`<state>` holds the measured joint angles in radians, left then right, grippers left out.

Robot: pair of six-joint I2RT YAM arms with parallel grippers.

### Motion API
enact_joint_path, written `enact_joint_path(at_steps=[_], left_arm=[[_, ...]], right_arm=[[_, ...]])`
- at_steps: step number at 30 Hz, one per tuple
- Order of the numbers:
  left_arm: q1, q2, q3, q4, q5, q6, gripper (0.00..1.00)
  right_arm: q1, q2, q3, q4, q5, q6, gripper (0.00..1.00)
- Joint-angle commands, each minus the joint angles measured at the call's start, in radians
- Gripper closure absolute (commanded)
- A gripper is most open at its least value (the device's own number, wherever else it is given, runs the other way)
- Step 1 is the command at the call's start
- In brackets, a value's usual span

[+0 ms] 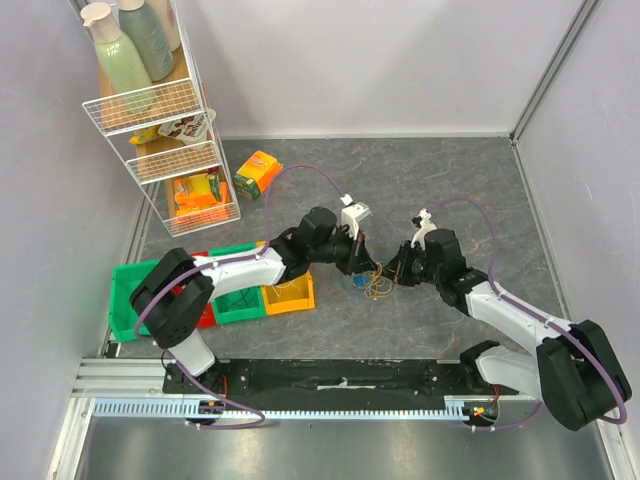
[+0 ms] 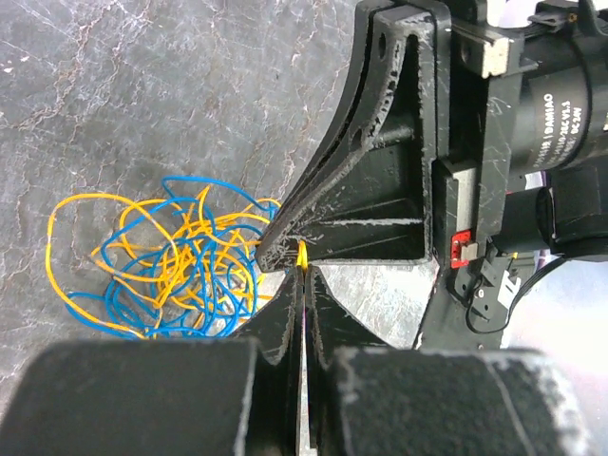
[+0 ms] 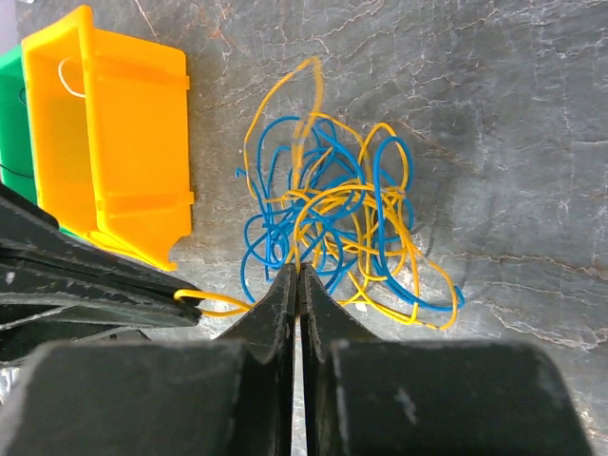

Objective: Untangle the cables

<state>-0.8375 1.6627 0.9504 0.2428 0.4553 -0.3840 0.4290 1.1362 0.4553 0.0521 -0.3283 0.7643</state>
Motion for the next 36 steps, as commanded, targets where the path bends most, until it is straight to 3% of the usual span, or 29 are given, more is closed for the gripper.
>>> enact_joint_path(at_steps=[1, 6, 8, 12, 17, 21, 28, 36], left_arm=[[-0.002, -0.125, -0.025, 0.041, -0.085, -0.016, 0.98], [-0.005, -0.406, -0.091, -0.080, -0.500, 0.017, 0.98], [-0.006, -0.525, -0.096, -0.123, -0.584, 0.055, 0.98], [-0.005, -0.713, -0.067, -0.218, -0.659, 0.109, 0.98], [-0.005, -0.842, -0.006, -0.273, -0.614, 0.122, 0.98], [-0.005, -0.811, 0.073, -0.309, -0.534, 0.090, 0.98], [-0.003, -0.767, 0.088, -0.306, -0.595, 0.097, 0.98], [0.001, -0.658, -0.097, -0.295, -0.690, -0.016, 0.98]], right_arm=[[-0.004, -0.061, 0.026, -0.013, 0.049, -0.022, 0.98], [-0.003, -0.216, 0.141, -0.377, 0.384, -0.126, 1.00], [-0.003, -0.285, 0.175, -0.475, 0.507, -0.158, 1.00], [-0.004, -0.371, 0.235, -0.619, 0.693, -0.183, 1.00], [-0.003, -0.458, 0.290, -0.690, 0.770, -0.091, 1.00], [-0.004, -0.527, 0.391, -0.716, 0.878, -0.094, 1.00], [-0.003, -0.533, 0.690, -0.865, 1.162, -0.187, 1.00], [-0.003, -0.477, 1.058, -0.877, 1.232, -0.367, 1.00]])
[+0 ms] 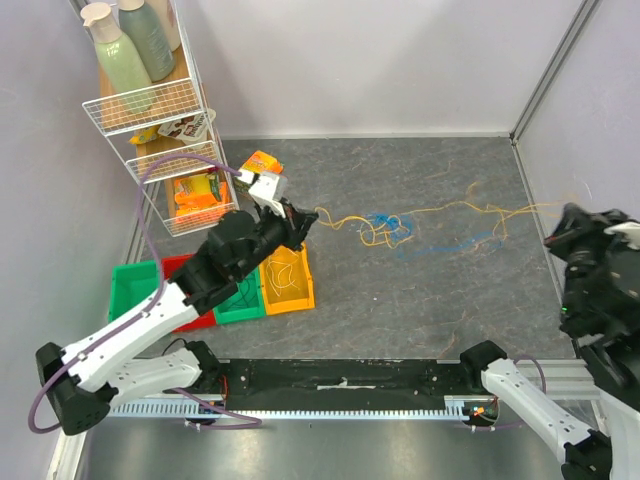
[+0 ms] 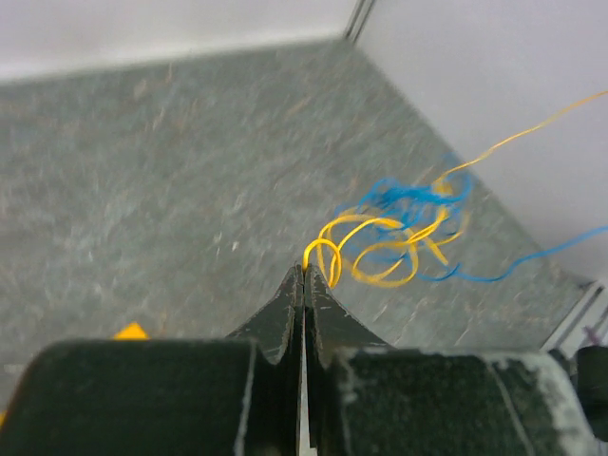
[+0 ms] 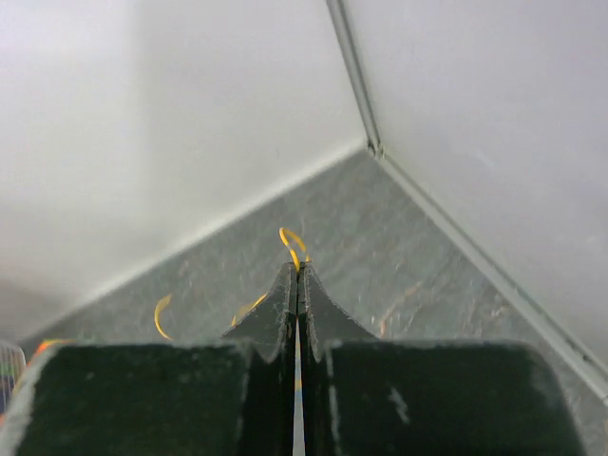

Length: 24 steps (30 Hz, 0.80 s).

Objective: Untangle the cables

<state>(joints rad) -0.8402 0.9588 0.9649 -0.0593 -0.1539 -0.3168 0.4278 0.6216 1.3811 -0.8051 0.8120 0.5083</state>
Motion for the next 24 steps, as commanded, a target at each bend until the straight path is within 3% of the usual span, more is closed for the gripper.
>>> enact_joint_path(at_steps=[1, 7, 18, 21, 24], left_arm=[[0.001, 0.055, -0.167, 0.027, -0.076, -0.111, 0.98], [0.003, 0.161, -0.396, 0.180, -0.019, -0.225, 0.98], [0.003, 0.241, -0.436, 0.228, 0.005, -0.197, 0.98], [0.003, 0.255, -0.424, 0.257, 0.049, -0.205, 0.98], [0.001, 0.253, -0.367, 0.263, 0.149, -0.185, 0.98]], right_arm=[[-0.001, 0.049, 0.163, -0.019, 0.099, -0.132, 1.00], [0.002, 0.122, 0.364, 0.001, 0.105, -0.238, 1.00], [0.031, 0.222, 0.690, 0.095, 0.090, -0.366, 1.00], [0.042, 0.228, 0.664, 0.115, 0.035, -0.354, 1.00], [0.042, 0.204, 0.515, 0.110, -0.072, -0.291, 1.00]])
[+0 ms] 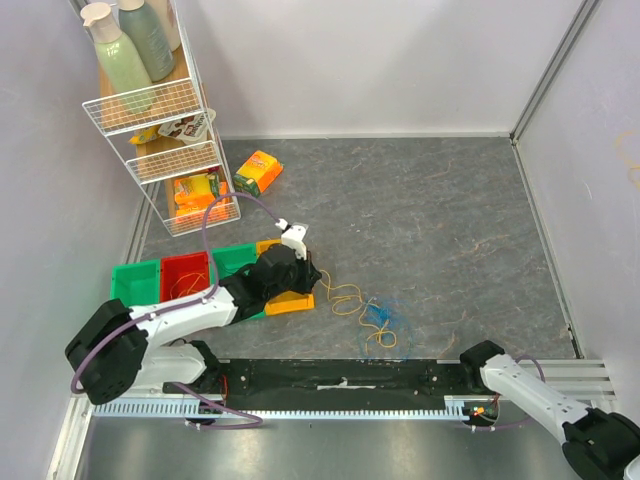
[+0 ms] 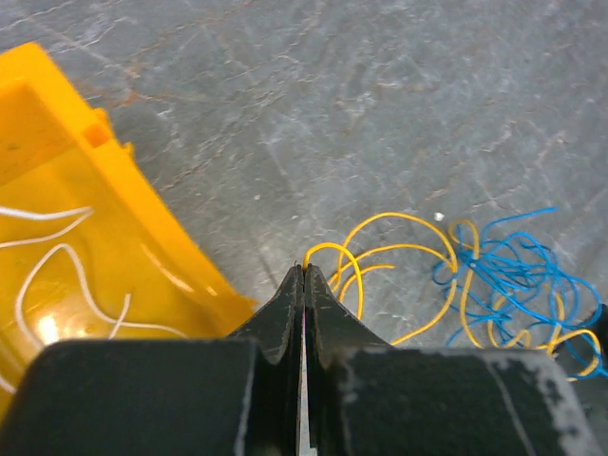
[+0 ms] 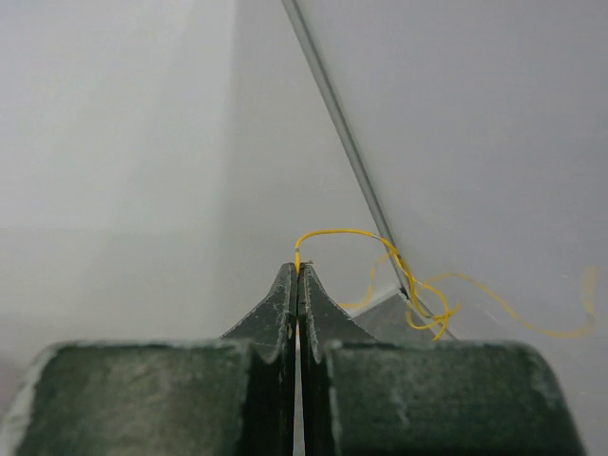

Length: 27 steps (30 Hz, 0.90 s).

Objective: Untangle the cables

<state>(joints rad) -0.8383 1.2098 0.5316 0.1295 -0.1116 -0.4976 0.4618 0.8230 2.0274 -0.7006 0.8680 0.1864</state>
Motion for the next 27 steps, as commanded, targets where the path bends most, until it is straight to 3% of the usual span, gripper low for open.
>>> enact_joint_path(at_steps=[1, 4, 5, 8, 10, 12, 15, 18, 20, 23, 27], left_arm=[[-0.001, 0.002, 0.092, 0.075, 0.162, 0.005, 0.98], [-0.005, 0.010, 0.220, 0.053, 0.336, 0.048, 0.97], [-0.011, 0.017, 0.278, 0.014, 0.395, 0.063, 0.92], [-0.019, 0.034, 0.433, -0.123, 0.475, 0.099, 0.57], [-0.019, 0.008, 0.453, -0.123, 0.522, 0.111, 0.21], [-0.018, -0.044, 0.430, -0.078, 0.562, 0.113, 0.08], [-0.019, -0.108, 0.392, -0.024, 0.596, 0.114, 0.08], [-0.019, -0.156, 0.369, 0.002, 0.610, 0.132, 0.24], [-0.019, -0.176, 0.364, 0.004, 0.612, 0.155, 0.27], [-0.019, -0.174, 0.386, -0.024, 0.635, 0.192, 0.10], [-0.018, -0.162, 0.403, -0.028, 0.624, 0.197, 0.09]], right_arm=[[0.008, -0.014, -0.183, 0.006, -0.168, 0.059, 1.00], [0.008, -0.051, -0.364, 0.016, -0.309, 0.103, 1.00], [0.008, -0.061, -0.415, 0.016, -0.351, 0.110, 1.00], [0.008, -0.073, -0.544, 0.015, -0.510, 0.137, 1.00], [0.008, -0.073, -0.623, 0.012, -0.616, 0.154, 1.00], [0.008, -0.073, -0.688, 0.013, -0.697, 0.173, 1.00], [0.008, -0.062, -0.766, 0.029, -0.851, 0.183, 1.00], [0.008, -0.047, -0.818, 0.047, -1.021, 0.160, 1.00], [0.008, -0.038, -0.837, 0.053, -1.148, 0.134, 1.00], [0.008, -0.025, -0.843, 0.053, -1.297, 0.108, 1.00], [0.008, -0.041, -0.868, 0.075, -1.474, 0.097, 1.00]])
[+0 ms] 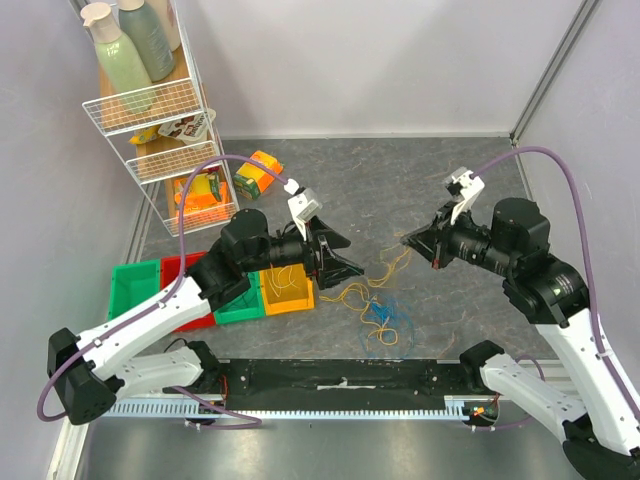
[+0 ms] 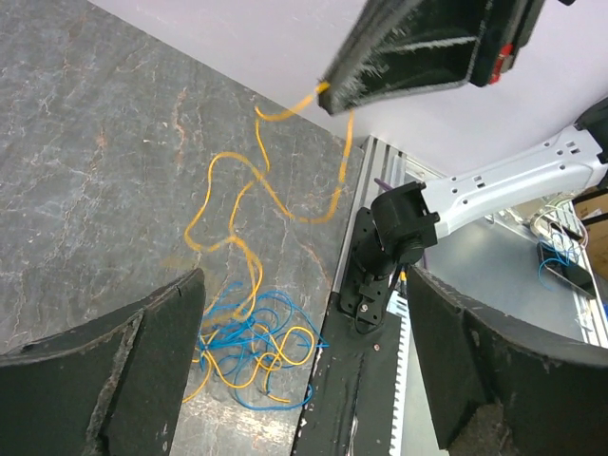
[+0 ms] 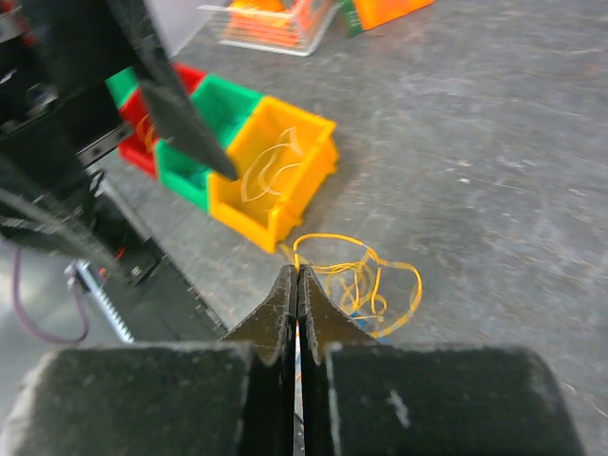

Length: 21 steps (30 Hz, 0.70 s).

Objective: Untangle the cables

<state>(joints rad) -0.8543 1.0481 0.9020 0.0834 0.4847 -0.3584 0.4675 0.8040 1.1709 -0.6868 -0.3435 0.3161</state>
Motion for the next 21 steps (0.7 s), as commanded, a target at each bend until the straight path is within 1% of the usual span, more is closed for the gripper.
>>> enact_joint_path(at_steps=[1, 3, 4, 8, 13, 15, 17, 19, 21], left_arm=[[-0.003, -0.002, 0.029, 0.025, 0.017, 0.055, 0.11], [-0.003, 0.000, 0.021, 0.047, 0.029, 0.052, 0.15], [-0.003, 0.004, 0.020, 0.065, 0.046, 0.046, 0.15], [-0.003, 0.036, 0.005, 0.159, 0.130, -0.002, 0.11], [-0.018, 0.053, -0.015, 0.249, 0.097, -0.016, 0.11], [-0.037, 0.049, -0.040, 0.323, 0.075, 0.001, 0.11], [-0.060, 0.058, -0.049, 0.348, 0.048, 0.027, 0.11], [-0.078, 0.079, -0.037, 0.336, 0.016, 0.061, 0.15], [-0.083, 0.093, -0.019, 0.291, -0.018, 0.068, 0.27]], right_arm=[[0.002, -0.026, -0.017, 0.066, -0.287, -0.028, 1.00], [0.002, -0.034, -0.028, 0.082, -0.334, -0.014, 1.00], [0.002, -0.037, -0.034, 0.095, -0.351, -0.006, 1.00], [0.002, -0.048, -0.057, 0.141, -0.393, 0.037, 1.00], [0.002, -0.045, -0.091, 0.194, -0.446, 0.089, 1.00], [0.002, -0.046, -0.100, 0.217, -0.462, 0.109, 1.00], [0.002, -0.045, -0.115, 0.254, -0.479, 0.136, 1.00], [0.002, -0.049, -0.135, 0.299, -0.495, 0.172, 1.00], [0.002, -0.051, -0.137, 0.313, -0.490, 0.193, 1.00]])
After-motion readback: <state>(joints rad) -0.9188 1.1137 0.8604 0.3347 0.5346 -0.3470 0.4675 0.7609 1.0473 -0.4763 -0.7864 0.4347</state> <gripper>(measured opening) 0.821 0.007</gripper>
